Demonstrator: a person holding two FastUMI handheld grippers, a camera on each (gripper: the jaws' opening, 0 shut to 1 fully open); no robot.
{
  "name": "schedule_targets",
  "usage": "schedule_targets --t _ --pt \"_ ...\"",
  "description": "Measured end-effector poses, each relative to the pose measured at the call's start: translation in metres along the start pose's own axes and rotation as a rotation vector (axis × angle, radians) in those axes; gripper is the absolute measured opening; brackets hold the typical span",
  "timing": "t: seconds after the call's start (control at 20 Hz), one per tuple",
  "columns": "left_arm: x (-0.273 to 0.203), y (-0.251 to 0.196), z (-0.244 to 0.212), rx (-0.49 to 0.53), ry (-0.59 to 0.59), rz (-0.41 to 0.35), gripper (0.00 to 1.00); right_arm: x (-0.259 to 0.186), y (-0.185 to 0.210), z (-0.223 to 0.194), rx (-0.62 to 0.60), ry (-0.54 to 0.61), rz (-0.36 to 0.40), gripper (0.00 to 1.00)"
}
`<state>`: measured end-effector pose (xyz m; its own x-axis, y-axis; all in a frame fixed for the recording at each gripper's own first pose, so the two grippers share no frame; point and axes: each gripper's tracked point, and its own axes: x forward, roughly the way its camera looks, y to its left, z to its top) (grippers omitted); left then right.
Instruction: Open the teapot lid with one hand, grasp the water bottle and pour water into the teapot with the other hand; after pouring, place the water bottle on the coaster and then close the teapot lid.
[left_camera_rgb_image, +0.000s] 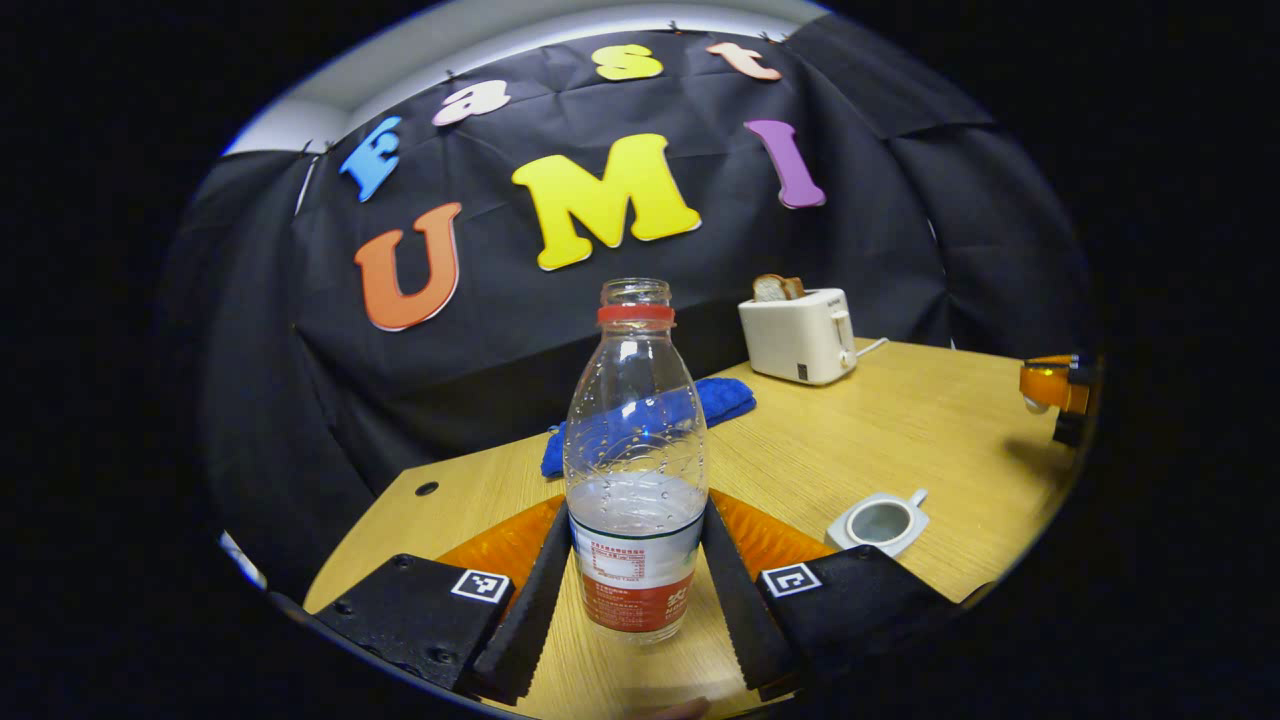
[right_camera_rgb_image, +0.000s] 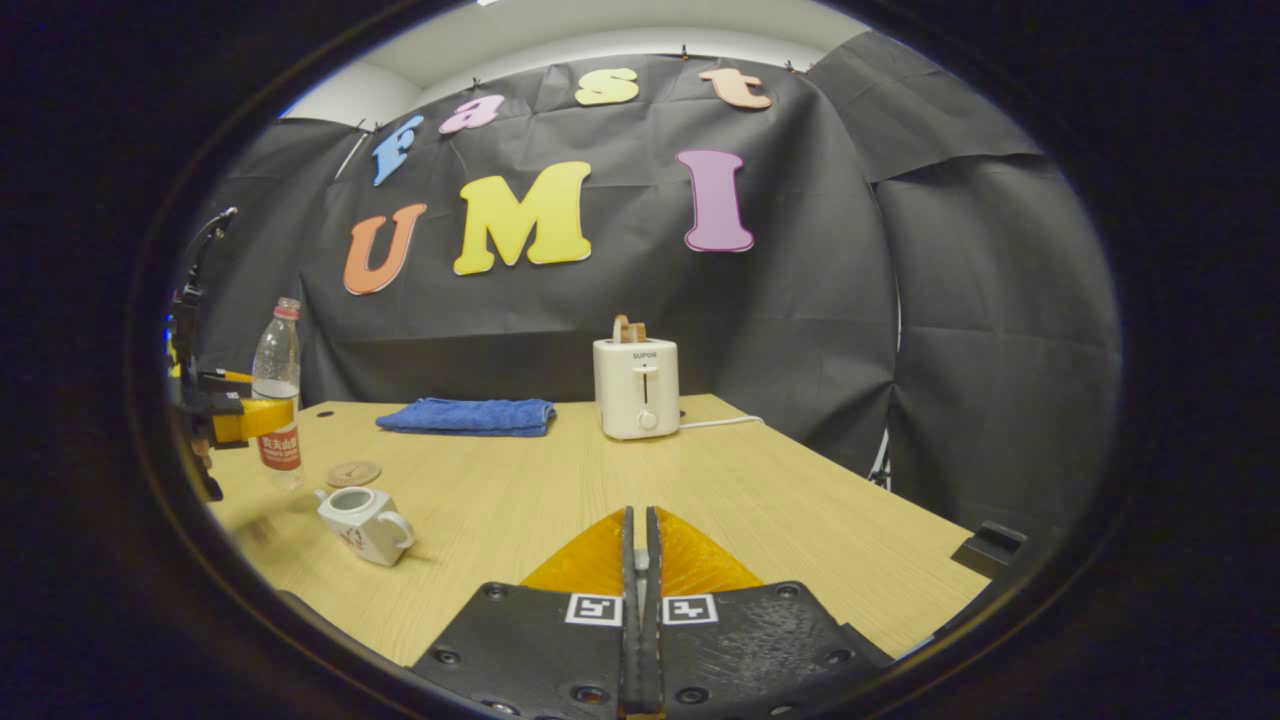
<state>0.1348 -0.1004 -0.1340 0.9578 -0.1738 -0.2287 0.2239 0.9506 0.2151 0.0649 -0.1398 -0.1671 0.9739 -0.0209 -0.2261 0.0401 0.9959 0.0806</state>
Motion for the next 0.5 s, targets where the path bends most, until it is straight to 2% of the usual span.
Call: schedule_targets --t 0.2,0.5 --pt "0.005 0.008 0.009 -0.162 -0.101 0.015 0.77 -0.002 0.000 0.002 -0.025 -0.008 -0.013 0.00" --pt "0.026 0.022 0.029 -0.190 -0.158 0.026 0.78 -0.009 0.010 0.007 -0.077 -0.024 -0.014 0.00"
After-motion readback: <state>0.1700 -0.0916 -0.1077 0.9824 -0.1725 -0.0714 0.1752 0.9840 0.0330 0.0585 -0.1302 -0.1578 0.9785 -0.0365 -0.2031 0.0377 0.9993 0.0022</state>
